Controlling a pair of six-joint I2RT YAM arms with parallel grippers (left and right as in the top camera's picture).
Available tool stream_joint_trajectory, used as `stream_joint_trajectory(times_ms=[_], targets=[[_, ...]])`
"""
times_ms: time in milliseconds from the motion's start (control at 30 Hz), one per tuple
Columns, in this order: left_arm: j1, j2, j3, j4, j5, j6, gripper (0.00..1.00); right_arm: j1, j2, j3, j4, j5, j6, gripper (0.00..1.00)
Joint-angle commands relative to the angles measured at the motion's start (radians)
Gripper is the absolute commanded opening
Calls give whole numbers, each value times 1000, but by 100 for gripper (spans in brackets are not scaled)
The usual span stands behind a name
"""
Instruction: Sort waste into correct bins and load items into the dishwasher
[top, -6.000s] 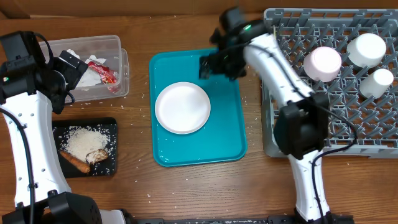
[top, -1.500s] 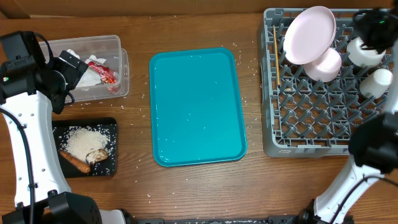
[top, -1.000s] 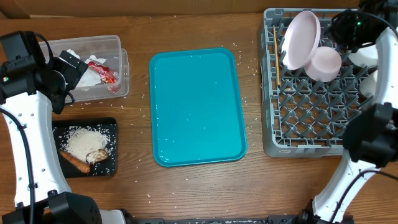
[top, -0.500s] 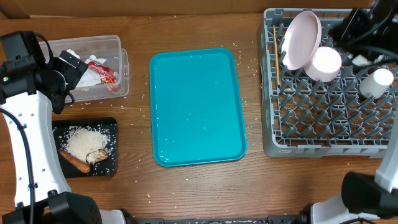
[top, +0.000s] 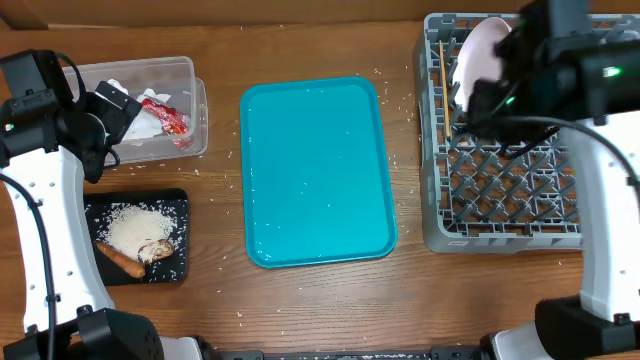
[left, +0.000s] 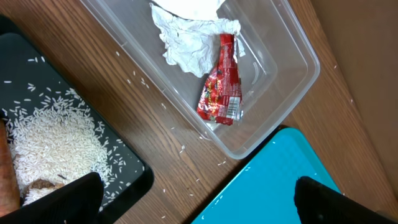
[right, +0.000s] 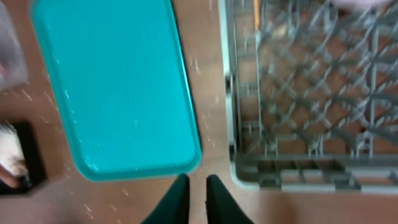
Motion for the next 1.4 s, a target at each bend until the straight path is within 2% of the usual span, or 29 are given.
stream_joint_trajectory(times_ms=[0, 33, 100, 133, 333, 500, 767, 900, 1067, 1233, 1367], targets=[[0, -13, 18, 2, -7, -6, 100, 33, -72, -111, 11, 117, 70, 15], [0, -13, 18, 2, -7, -6, 100, 35, -76, -138, 15, 133, 87, 19], [0, -13, 18, 2, -7, -6, 100, 36, -76, -196, 17, 135, 98, 44], [0, -13, 18, 2, -7, -6, 100, 36, -75, -224, 20, 128, 98, 100], [0, -13, 18, 2, -7, -6, 100, 36, -75, -365, 25, 12, 98, 100], [0, -13, 18, 2, -7, -6, 100, 36, -74, -389, 34, -150, 98, 100], [0, -13, 18, 2, -7, -6, 100, 36, -74, -389, 5, -145, 97, 100], [0, -13, 18, 2, -7, -6, 100, 35, -77, -389, 6, -142, 39, 100], [0, -13, 18, 2, -7, -6, 100, 35, -79, -389, 13, -144, 32, 100], [0, -13, 18, 2, -7, -6, 100, 34, -159, -418, 184, -134, -96, 100], [0, -13, 18, 2, -7, -6, 100, 34, -312, -565, 407, -137, -99, 100]])
